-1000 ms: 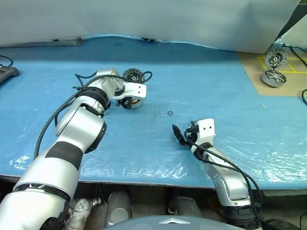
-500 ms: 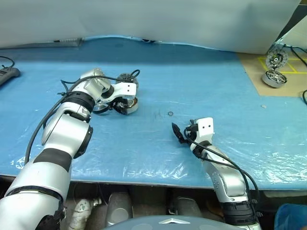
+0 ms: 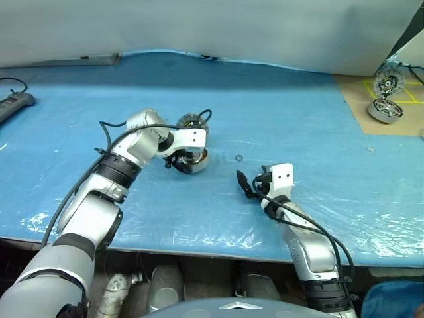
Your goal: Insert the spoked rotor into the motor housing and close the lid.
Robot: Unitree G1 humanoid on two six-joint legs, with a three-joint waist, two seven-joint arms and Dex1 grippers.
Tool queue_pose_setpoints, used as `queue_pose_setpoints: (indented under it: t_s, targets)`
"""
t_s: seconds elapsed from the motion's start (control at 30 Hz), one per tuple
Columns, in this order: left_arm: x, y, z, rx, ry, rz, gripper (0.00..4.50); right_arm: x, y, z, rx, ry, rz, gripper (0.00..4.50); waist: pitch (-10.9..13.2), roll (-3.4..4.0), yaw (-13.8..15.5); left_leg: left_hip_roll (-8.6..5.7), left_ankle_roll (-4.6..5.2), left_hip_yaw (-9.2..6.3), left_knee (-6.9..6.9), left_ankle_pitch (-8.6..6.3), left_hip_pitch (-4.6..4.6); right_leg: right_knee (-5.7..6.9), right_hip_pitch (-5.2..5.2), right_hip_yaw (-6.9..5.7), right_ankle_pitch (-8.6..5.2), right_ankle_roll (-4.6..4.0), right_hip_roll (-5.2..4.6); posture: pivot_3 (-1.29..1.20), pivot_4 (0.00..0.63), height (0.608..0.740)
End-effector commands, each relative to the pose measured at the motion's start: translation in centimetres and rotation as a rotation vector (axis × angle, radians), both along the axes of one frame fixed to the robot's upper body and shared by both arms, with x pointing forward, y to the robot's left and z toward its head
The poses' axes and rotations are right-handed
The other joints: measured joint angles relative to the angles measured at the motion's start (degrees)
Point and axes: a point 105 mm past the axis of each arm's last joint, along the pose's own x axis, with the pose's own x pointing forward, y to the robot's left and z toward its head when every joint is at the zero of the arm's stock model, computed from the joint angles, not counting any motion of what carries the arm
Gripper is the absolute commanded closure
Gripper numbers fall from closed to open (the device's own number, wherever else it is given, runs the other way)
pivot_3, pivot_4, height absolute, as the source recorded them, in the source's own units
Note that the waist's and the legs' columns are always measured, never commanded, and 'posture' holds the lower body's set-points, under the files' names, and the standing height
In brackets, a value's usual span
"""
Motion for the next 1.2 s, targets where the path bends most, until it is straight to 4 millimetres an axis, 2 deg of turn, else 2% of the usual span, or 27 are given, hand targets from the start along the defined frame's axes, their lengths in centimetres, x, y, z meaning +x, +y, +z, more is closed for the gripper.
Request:
queue_pose_setpoints:
  t_s: [0.03,0.4,0.53,0.77,0.97,1.2]
  targets:
    - [-1.8,-1.2,-2.1,0.043,0.086,-0.052,2.38,0.0,-0.3,1.0,0.006,-0.046,-0.021,0.0,0.0,0.0,0.0,0.0,0.0,0.0,-0.02,0.0,0.0,-0.01,0.0,0.0,-0.01,0.01,0.0,0.0,0.15,0.74]
    - [-4.2,-2.2,-2.1,0.071,0.144,-0.101,2.38,-0.3,-0.6,0.8,0.007,-0.046,-0.047,0.0,0.0,0.01,-0.2,-0.07,0.0,0.0,-0.43,0.01,-0.04,-0.23,0.0,-0.03,-0.08,0.11,0.03,0.0,0.15,0.74]
    - [-4.3,-2.0,-2.3,0.087,0.125,-0.107,2.38,-0.3,-0.6,0.8,0.006,-0.048,-0.05,0.0,0.0,0.01,-0.3,-0.07,-0.01,0.0,-0.49,0.01,-0.05,-0.27,0.0,-0.06,-0.07,0.18,0.04,0.0,0.15,0.74]
    - [-4.6,-1.8,-1.2,0.066,0.101,-0.117,0.09,0.0,-0.7,0.9,0.003,-0.051,-0.046,0.0,0.0,0.04,-0.4,-0.05,-0.01,0.0,-0.49,0.0,-0.04,-0.27,-0.04,-0.07,-0.08,0.16,0.05,0.0,0.15,0.74]
    - [-4.8,-1.8,1.2,0.016,0.076,-0.11,0.04,0.0,-0.7,0.9,0.001,-0.052,-0.035,0.0,0.0,0.03,-0.8,-0.03,-0.01,-0.01,-0.45,0.01,-0.18,-0.27,-0.21,-0.08,-0.03,0.24,0.08,0.0,0.15,0.74]
    - [-4.3,-2.1,5.9,-0.199,0.05,-0.039,0.04,-0.3,-1.0,1.0,-0.003,-0.056,-0.03,0.0,0.1,0.03,-1.6,-0.02,-0.02,-0.1,-0.44,0.01,-0.51,-0.28,-0.29,-0.25,-0.01,0.27,0.1,0.0,0.15,0.74]
